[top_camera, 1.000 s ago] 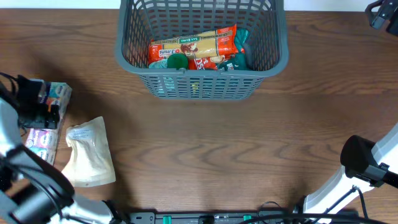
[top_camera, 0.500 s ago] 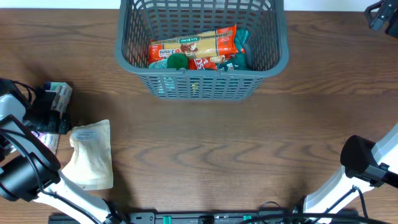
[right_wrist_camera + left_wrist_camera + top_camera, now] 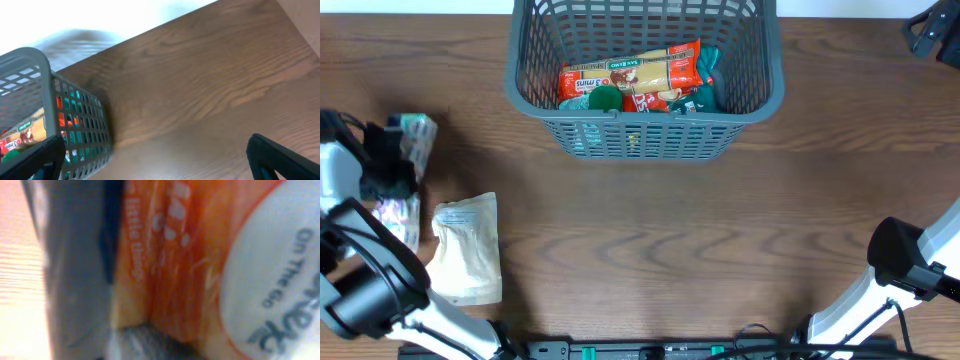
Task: Pack container
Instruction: 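Grasp the tissue packet multipack with the left gripper and lift, then carry the tissues over the basket and release them inside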
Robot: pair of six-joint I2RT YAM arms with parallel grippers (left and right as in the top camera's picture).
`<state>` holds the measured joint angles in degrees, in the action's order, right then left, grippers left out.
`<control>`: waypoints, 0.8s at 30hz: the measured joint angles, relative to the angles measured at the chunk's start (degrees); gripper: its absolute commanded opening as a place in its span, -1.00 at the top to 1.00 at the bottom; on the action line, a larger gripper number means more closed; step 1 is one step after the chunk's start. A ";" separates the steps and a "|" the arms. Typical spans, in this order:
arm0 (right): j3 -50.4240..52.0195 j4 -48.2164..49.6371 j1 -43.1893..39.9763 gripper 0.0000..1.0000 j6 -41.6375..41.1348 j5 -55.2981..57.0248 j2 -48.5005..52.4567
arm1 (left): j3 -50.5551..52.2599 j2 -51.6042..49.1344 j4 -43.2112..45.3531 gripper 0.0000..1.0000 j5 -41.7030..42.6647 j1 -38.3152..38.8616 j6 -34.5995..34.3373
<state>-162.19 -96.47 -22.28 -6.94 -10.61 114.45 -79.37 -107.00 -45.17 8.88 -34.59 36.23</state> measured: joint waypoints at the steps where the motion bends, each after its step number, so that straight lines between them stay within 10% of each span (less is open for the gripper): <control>1: 0.00 -0.04 0.00 -0.98 0.00 0.00 0.00 | -2.05 2.21 -1.44 0.88 0.02 0.98 -0.50; 10: 0.00 -0.48 0.02 -0.98 0.00 -0.07 0.00 | -24.24 19.02 -7.41 0.89 0.02 14.45 1.75; 24: 0.00 -0.59 2.01 -0.98 -0.02 -0.09 0.00 | -30.93 16.70 2.89 0.89 1.03 47.21 37.24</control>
<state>-162.19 -97.06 -20.27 -6.96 -10.70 114.45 -110.30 -90.30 -42.28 9.91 12.62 73.47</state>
